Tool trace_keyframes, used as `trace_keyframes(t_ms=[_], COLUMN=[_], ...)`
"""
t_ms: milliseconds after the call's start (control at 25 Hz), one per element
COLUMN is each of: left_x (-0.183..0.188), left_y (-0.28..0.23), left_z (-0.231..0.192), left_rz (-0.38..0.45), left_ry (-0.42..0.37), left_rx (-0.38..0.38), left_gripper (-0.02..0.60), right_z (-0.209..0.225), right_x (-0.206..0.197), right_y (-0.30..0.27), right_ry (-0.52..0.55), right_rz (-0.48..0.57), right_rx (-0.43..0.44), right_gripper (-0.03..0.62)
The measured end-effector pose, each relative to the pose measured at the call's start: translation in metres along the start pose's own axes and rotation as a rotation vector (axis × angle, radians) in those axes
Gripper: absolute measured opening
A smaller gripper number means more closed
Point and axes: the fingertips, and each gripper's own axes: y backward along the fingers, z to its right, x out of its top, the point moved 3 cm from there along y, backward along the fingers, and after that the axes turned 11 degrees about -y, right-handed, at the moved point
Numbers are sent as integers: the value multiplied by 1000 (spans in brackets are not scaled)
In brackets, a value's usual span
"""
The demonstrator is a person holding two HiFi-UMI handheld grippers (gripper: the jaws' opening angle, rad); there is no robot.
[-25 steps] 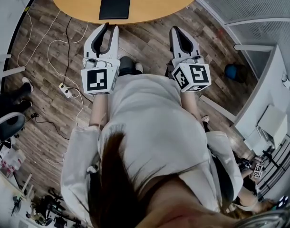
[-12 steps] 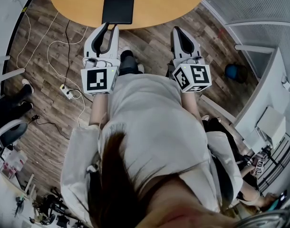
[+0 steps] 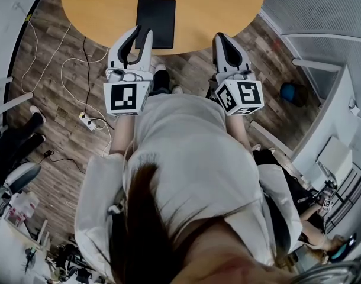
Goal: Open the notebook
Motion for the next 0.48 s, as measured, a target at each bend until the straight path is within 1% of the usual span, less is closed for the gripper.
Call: trace_keyframes(t_ms=[280,480], left_x=[-15,-28], left_y=[-15,-25], left_z=[-29,-44], left_rz=[-18,-22], left_ry=[28,22], left_rx=[-6,-44], left_gripper=[87,87], right_z=[-6,-12], right_x=[-1,-3], right_y=[-34,-56], right_ry=[-2,-6], right_rz=[-12,-3], right_rx=[-16,-30], right_gripper=[2,2])
